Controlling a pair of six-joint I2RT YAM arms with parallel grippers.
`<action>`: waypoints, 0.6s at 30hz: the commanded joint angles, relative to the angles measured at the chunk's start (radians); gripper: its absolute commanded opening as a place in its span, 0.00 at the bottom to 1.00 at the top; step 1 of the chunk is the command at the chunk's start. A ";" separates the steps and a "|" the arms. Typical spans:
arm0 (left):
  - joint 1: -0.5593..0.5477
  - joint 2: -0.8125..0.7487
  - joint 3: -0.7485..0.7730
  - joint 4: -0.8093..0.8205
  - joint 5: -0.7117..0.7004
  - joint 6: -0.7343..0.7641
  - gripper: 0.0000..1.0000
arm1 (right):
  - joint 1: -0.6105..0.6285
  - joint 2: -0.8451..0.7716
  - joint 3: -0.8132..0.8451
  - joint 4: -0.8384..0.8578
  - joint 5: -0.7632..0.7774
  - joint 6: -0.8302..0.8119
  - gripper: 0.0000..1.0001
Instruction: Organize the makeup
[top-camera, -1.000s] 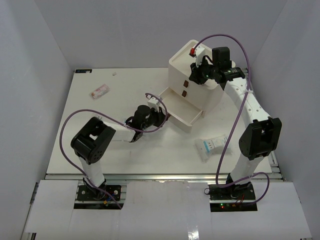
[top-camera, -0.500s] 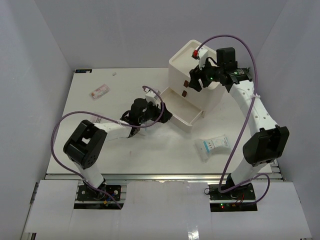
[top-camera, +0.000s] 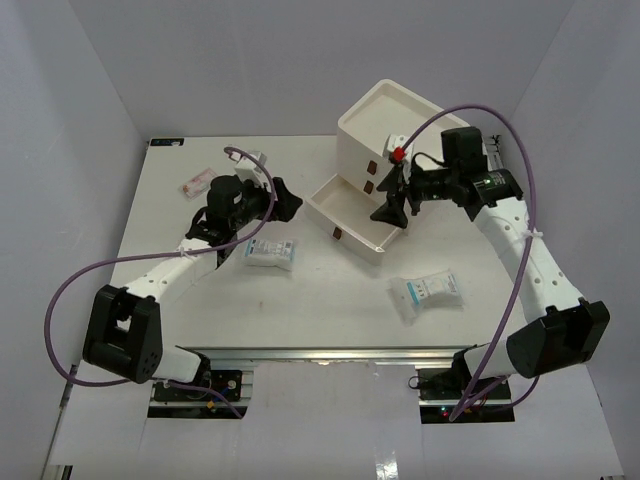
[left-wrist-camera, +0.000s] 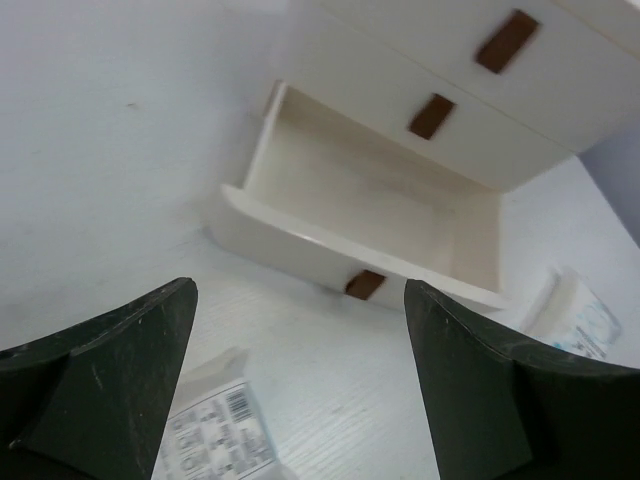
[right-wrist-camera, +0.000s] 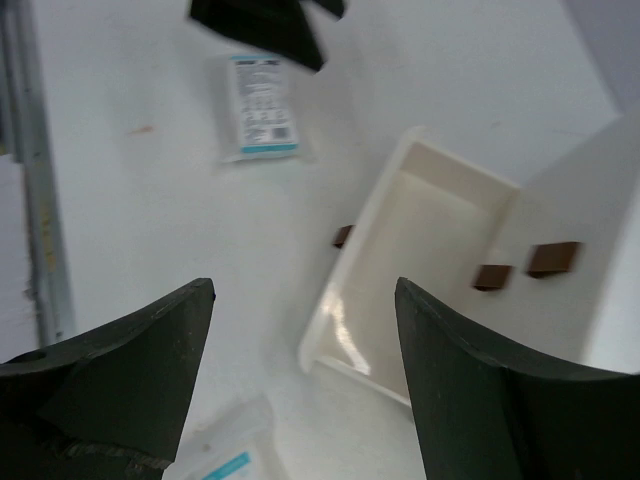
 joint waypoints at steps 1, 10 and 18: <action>0.169 -0.004 0.054 -0.159 0.045 -0.011 0.96 | 0.104 -0.036 -0.191 0.008 -0.164 -0.058 0.79; 0.399 0.254 0.220 -0.098 -0.043 0.118 0.98 | 0.143 -0.059 -0.374 0.057 -0.216 -0.099 0.80; 0.434 0.593 0.519 -0.080 -0.149 0.497 0.98 | 0.144 -0.098 -0.394 0.041 -0.187 -0.151 0.80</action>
